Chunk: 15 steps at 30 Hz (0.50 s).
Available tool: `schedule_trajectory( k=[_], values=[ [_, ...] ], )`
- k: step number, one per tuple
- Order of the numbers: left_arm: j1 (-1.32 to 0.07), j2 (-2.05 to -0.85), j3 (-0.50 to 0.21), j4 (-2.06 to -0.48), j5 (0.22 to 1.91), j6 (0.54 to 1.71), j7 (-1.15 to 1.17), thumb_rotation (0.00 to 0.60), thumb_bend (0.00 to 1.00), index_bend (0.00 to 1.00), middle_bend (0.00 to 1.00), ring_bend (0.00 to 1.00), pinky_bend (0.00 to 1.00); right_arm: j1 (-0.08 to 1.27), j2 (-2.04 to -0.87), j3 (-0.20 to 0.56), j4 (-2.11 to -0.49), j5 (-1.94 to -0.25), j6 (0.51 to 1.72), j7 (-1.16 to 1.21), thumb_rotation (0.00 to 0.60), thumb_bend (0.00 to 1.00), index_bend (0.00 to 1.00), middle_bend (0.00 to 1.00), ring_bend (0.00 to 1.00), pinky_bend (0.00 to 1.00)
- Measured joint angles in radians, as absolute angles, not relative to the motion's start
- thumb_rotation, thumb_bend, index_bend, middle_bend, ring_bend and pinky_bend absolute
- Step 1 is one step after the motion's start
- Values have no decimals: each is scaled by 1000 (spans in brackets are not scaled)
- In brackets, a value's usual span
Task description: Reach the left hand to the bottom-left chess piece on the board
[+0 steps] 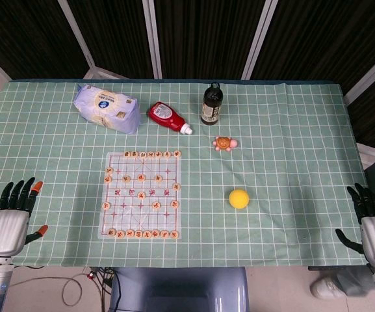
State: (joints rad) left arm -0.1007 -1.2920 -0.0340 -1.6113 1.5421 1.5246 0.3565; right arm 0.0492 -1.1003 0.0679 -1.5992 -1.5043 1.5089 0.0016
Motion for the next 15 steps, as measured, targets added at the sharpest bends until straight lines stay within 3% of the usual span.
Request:
schedule_trajectory(
  k=[15],
  values=[
    [-101,-1290,-31,-1617,1539,1518,360,600,8,0,0,0,0,49,-1097,67,-1605,-1501,1506,0,600,271,0,0,0,0]
  ],
)
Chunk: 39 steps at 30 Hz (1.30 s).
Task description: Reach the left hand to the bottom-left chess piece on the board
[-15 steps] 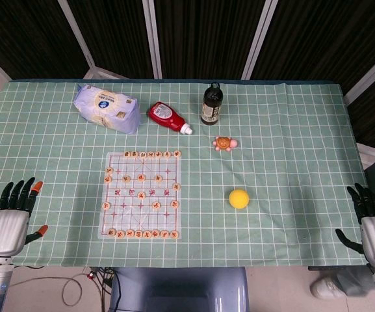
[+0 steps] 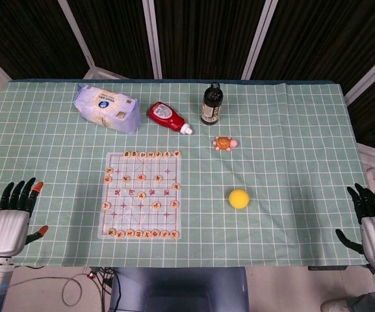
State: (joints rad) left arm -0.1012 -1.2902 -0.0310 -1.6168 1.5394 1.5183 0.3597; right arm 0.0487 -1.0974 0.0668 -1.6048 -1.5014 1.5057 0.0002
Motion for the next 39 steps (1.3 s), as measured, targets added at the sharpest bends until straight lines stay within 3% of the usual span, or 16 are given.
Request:
schedule_trajectory(
  k=[23,25,26,27,31,34,36,39],
  values=[
    [-109,-1277,5,-1663,1560,1476,414,600,7,0,0,0,1,48,-1093,65,-1616,-1498,1501,-1,600,271,0,0,0,0],
    [-112,-1275,9,-1671,1570,1472,429,600,7,0,18,23,67,48,-1093,65,-1616,-1499,1502,0,600,271,0,0,0,0],
    [-114,-1275,10,-1675,1575,1471,436,600,7,0,55,62,121,48,-1093,65,-1616,-1499,1502,0,600,271,0,0,0,0],
    [-116,-1275,11,-1679,1579,1469,443,600,7,2,155,164,238,48,-1093,65,-1616,-1499,1501,0,600,271,0,0,0,0],
    [-129,-1279,10,-1694,1599,1461,480,600,33,103,649,632,696,48,-1093,65,-1617,-1498,1501,1,600,271,0,0,0,0],
    [-144,-1287,8,-1708,1602,1437,510,600,75,216,865,823,870,48,-1093,65,-1617,-1497,1500,2,600,271,0,0,0,0],
    [-154,-1291,7,-1721,1599,1416,529,600,102,271,955,906,945,48,-1093,66,-1618,-1496,1500,2,600,271,0,0,0,0],
    [-172,-1299,4,-1755,1578,1370,567,600,128,351,1000,988,998,48,-1093,66,-1618,-1494,1498,2,600,271,0,0,0,0]
  ],
)
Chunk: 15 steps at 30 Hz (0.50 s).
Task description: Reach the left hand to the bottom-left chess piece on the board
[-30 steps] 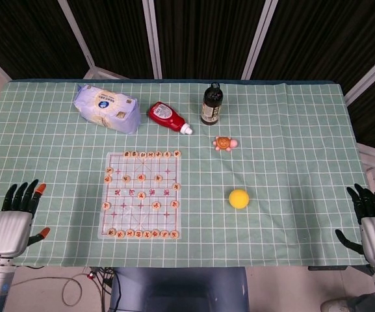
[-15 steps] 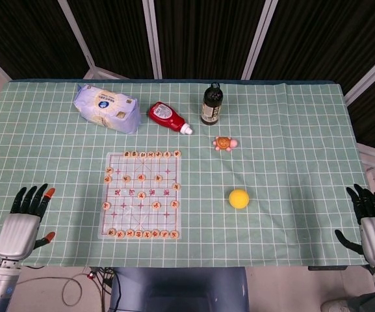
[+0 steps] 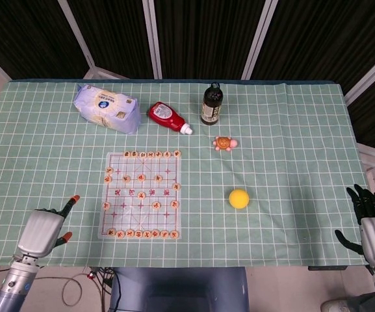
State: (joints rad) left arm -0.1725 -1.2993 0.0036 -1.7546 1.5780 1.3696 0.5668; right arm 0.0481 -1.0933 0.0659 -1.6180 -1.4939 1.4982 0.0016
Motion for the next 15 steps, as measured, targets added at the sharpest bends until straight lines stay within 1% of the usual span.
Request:
schedule_trajectory(
  k=[3,7,15],
  values=[
    [-190,-1310,-2,-1796,1534,1324,605,600,140,401,1000,1000,1000,48,-1093,66,-1619,-1492,1497,2,600,271,0,0,0,0],
    [-212,-1327,-9,-1857,1435,1263,678,600,169,426,1000,1000,1000,49,-1092,66,-1620,-1490,1494,4,600,271,0,0,0,0],
    [-248,-1413,-12,-1936,1287,1225,885,600,187,427,1000,1000,1000,49,-1087,67,-1623,-1486,1489,17,600,270,0,0,0,0]
  ],
)
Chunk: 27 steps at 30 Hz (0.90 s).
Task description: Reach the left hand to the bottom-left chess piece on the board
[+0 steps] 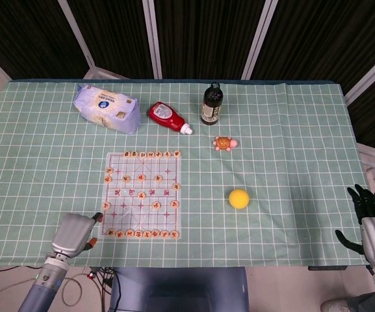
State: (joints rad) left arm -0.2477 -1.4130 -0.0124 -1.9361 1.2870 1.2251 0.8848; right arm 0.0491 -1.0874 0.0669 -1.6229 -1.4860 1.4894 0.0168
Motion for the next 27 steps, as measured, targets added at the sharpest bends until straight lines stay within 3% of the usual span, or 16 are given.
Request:
schedule_trajectory(
  k=[11,27],
  values=[
    [-290,-1561,-20,-1892,1219,1243,967,600,187,471,1000,1000,1000,49,-1085,67,-1626,-1484,1486,25,600,271,0,0,0,0],
    [-323,-1622,-14,-1844,1152,1263,970,600,187,488,1000,1000,1000,50,-1083,67,-1628,-1482,1483,30,600,271,0,0,0,0]
  ],
)
